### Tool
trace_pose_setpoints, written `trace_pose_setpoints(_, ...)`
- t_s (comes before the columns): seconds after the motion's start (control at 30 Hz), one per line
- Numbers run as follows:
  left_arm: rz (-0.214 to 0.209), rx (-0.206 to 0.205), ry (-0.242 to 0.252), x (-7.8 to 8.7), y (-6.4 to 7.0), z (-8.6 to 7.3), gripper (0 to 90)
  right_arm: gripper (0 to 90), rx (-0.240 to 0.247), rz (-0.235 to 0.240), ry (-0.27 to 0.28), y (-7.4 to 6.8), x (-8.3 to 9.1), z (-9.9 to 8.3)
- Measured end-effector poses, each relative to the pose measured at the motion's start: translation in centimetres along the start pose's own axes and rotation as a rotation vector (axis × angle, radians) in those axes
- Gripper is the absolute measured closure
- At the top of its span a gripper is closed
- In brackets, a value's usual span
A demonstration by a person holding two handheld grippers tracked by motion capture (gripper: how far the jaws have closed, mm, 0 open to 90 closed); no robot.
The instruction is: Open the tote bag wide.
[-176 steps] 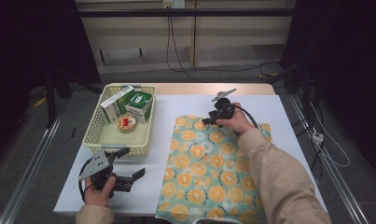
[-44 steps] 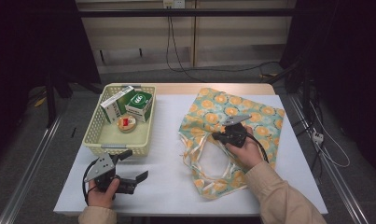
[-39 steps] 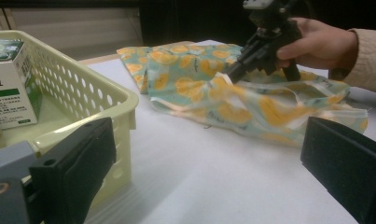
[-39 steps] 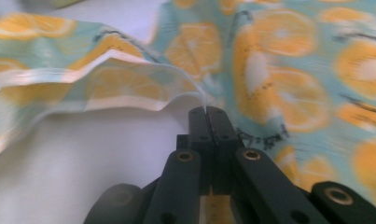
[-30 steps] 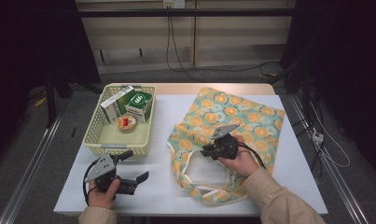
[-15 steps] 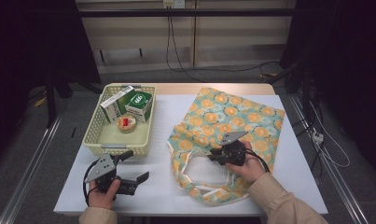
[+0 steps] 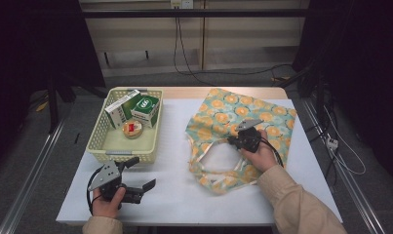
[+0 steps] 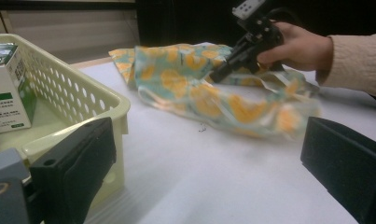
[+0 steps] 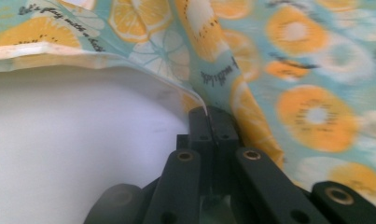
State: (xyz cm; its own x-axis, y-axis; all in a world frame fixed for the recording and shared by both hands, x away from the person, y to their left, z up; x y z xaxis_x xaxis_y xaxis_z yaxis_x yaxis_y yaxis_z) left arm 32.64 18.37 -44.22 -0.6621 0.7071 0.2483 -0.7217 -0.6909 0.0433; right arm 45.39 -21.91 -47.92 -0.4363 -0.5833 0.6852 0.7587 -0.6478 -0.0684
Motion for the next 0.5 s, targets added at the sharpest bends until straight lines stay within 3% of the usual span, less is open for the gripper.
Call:
trace_pose_setpoints(0.07, -0.001, 0.001, -0.002, 0.0, 0.0, 0.0, 3.0, 90.0, -0.038, -0.011, 0.018, 1.1, 0.2, 0.2)
trace_pose_setpoints(0.1, -0.001, 0.001, 0.000, 0.0, 0.0, 0.0, 2.9, 90.0, -0.060, 0.016, 0.029, 1.3, 0.3, 0.3)
trace_pose_setpoints(0.17, -0.003, 0.000, 0.001, 0.1, 0.0, 0.0, 3.0, 90.0, -0.052, 0.053, 0.038, 0.7, 0.5, 0.4)
trace_pose_setpoints(0.33, -0.006, 0.000, -0.001, 0.0, 0.1, 0.0, 3.0, 90.0, 0.009, 0.164, 0.002, -2.7, 0.7, 0.5)
trace_pose_setpoints(0.43, -0.009, -0.007, 0.000, 0.0, 0.3, 0.1, 3.0, 90.0, 0.017, 0.281, 0.006, -5.1, 0.9, 0.4)
trace_pose_setpoints(0.5, -0.011, -0.004, -0.003, -0.1, 0.4, 0.1, 3.0, 90.0, 0.054, 0.313, -0.013, -6.5, 0.9, 0.3)
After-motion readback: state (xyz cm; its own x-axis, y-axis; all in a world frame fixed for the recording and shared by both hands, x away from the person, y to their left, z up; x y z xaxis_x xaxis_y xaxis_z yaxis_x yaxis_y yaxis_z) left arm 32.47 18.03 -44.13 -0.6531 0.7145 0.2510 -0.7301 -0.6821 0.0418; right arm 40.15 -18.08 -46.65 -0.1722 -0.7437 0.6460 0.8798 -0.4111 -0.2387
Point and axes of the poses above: each handheld gripper's, and its own axes: x roughly backward along the jaws, z roughly out of its top, y roughly to its right, the point moved 3 cm from there along -x, roughly forward along the jaws, and after that the axes turned 10 degrees about z, right-handed, at the moved point
